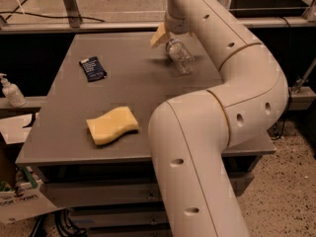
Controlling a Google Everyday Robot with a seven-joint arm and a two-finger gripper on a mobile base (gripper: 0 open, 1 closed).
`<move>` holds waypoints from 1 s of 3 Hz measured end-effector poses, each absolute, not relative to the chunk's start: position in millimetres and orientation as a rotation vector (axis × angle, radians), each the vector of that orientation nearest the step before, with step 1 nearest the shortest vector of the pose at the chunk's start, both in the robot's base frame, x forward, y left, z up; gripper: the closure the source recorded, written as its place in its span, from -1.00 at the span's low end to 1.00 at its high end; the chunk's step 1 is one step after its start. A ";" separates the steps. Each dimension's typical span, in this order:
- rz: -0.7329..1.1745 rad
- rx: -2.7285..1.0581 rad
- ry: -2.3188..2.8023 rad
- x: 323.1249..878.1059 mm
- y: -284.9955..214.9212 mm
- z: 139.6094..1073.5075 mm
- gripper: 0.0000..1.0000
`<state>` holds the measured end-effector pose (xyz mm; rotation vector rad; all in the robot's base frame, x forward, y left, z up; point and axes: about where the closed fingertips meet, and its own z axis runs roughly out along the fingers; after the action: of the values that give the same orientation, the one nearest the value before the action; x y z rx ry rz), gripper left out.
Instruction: Place water bottle upright
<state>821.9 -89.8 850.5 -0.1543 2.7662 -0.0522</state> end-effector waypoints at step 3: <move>-0.054 -0.195 2.799 818.1 -83.2 839.6 0.28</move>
Offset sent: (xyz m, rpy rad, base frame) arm -0.0035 0.0032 0.0011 -0.0033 0.0355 0.0269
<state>818.1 -83.2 839.6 -0.1949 2.7995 -0.0539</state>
